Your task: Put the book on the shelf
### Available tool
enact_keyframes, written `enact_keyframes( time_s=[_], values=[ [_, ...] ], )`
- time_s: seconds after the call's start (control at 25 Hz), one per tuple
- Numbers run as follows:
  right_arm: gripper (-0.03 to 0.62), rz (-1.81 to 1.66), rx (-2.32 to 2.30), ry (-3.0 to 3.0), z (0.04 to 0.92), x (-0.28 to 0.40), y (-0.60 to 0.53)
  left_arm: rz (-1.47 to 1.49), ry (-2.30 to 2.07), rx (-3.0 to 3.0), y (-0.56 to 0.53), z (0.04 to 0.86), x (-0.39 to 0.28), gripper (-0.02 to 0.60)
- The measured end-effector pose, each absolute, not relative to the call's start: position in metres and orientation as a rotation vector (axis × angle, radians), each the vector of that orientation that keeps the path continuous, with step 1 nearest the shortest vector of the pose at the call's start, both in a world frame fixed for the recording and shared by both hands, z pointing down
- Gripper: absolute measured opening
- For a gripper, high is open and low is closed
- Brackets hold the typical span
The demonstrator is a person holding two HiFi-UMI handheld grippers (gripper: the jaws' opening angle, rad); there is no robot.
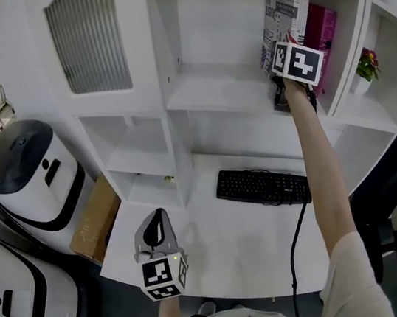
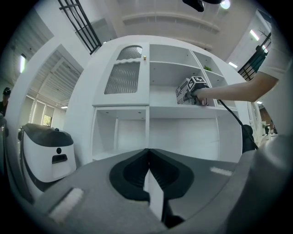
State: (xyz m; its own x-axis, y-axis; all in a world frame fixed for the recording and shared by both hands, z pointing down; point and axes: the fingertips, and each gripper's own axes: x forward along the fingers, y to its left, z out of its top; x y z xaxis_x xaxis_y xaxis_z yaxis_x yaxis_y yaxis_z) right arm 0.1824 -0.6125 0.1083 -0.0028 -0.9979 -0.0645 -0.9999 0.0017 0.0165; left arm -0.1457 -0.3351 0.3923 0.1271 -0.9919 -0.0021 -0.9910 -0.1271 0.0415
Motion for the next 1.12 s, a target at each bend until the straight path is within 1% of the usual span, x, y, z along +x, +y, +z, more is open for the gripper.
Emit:
enact_keyframes(
  time_s=[0.12, 0.16, 0.24, 0.28, 0.48, 0.64, 0.8, 1.12],
  values=[
    [0.156, 0.082, -2.166, 2.22, 0.109, 0.181, -0.612, -0.048, -2.074, 2.341, -0.334, 0.383, -0.147, 0.002],
    [0.175, 0.088, -2.157, 2.227, 0.109, 0.18, -0.612, -0.053, -2.085, 2.343, -0.333, 0.379, -0.149, 0.002],
    [0.267, 0.135, -2.157, 2.219, 0.105, 0.181, -0.607, -0.067, -2.114, 2.346, -0.331, 0.368, -0.155, 0.002],
    [0.276, 0.172, -2.157, 2.209, 0.1, 0.181, -0.602, -0.074, -2.129, 2.346, -0.33, 0.363, -0.159, 0.002],
    [0.278, 0.294, -2.115, 2.178, 0.08, 0.179, -0.571, -0.099, -2.167, 2.331, -0.322, 0.351, -0.167, 0.002],
    [0.277, 0.359, -2.036, 2.174, 0.061, 0.179, -0.537, -0.114, -2.145, 2.371, -0.321, 0.345, -0.154, 0.002],
    [0.277, 0.406, -1.841, 2.226, 0.053, 0.168, -0.485, -0.127, -2.105, 2.421, -0.321, 0.341, -0.138, 0.002],
    [0.276, 0.546, -1.646, 2.302, 0.093, 0.153, -0.379, -0.142, -2.049, 2.513, -0.317, 0.337, -0.106, 0.002]
  ],
)
